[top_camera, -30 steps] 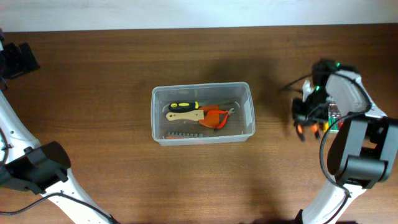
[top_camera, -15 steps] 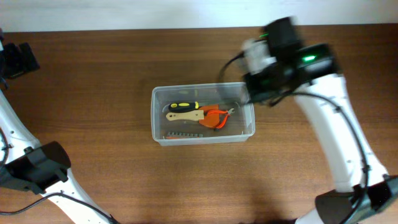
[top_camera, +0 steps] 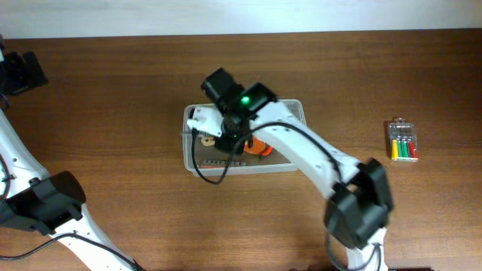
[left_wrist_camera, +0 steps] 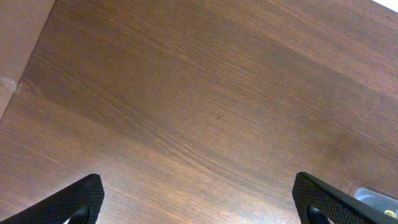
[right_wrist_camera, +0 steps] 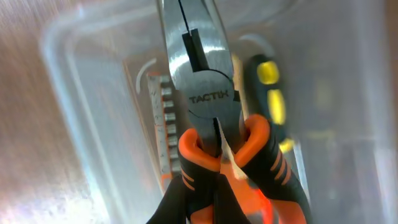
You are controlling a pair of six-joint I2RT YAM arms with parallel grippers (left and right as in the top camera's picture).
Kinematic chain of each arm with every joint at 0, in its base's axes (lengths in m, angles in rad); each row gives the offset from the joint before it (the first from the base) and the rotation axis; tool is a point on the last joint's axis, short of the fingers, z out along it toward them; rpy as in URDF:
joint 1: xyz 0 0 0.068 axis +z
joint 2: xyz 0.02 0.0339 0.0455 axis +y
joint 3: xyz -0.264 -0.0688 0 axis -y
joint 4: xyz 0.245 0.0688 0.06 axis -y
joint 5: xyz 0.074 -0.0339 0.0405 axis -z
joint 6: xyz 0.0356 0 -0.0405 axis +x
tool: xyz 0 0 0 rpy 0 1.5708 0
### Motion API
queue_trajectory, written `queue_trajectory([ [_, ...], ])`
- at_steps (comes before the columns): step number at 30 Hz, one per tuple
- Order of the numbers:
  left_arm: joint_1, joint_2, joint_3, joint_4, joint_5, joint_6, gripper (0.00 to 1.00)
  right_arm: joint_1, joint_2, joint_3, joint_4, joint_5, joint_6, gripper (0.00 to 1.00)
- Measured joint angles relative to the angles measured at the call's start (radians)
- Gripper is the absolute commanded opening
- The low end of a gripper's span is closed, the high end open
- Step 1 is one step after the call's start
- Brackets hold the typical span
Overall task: Pack container
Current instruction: 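Lower the pliers into the box and release with the right gripper, then grasp the clear screwdriver pack with the right gripper and lift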
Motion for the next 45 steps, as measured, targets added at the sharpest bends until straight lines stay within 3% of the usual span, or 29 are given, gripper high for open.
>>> queue_trajectory([
  [3, 0.0, 0.0, 0.0, 0.0, 0.0, 0.0, 0.99, 0.0, 0.074, -0.002, -0.011, 0.001, -0.015, 0.09],
  [6, 0.0, 0.0, 0.0, 0.0, 0.0, 0.0, 0.99, 0.001, 0.124, -0.006, -0.039, 0.001, -0.023, 0.24],
  [8, 0.0, 0.0, 0.0, 0.0, 0.0, 0.0, 0.99, 0.001, 0.131, -0.006, -0.063, 0.001, -0.019, 0.47],
  [10, 0.0, 0.0, 0.0, 0.0, 0.0, 0.0, 0.99, 0.001, 0.13, -0.004, -0.085, 0.008, -0.001, 0.5],
  [12, 0.0, 0.0, 0.0, 0.0, 0.0, 0.0, 0.99, -0.004, 0.129, 0.004, -0.12, 0.022, 0.028, 0.61],
  [19, 0.0, 0.0, 0.0, 0.0, 0.0, 0.0, 0.99, -0.13, 0.044, 0.135, -0.293, 0.086, 0.181, 0.61],
  [28, 0.0, 0.0, 0.0, 0.0, 0.0, 0.0, 0.99, -0.662, -0.208, 0.322, -0.322, 0.126, 0.431, 0.72],
  [30, 0.0, 0.0, 0.0, 0.0, 0.0, 0.0, 0.99, -0.791, -0.224, 0.324, -0.339, 0.133, 0.499, 0.86],
  [33, 0.0, 0.0, 0.0, 0.0, 0.0, 0.0, 0.99, -0.914, -0.211, 0.304, -0.358, 0.137, 0.554, 0.87],
  [37, 0.0, 0.0, 0.0, 0.0, 0.0, 0.0, 0.99, -1.041, -0.16, 0.236, -0.361, 0.135, 0.599, 0.99],
  [45, 0.0, 0.0, 0.0, 0.0, 0.0, 0.0, 0.99, -1.128, -0.024, 0.077, -0.27, 0.137, 0.592, 0.98],
])
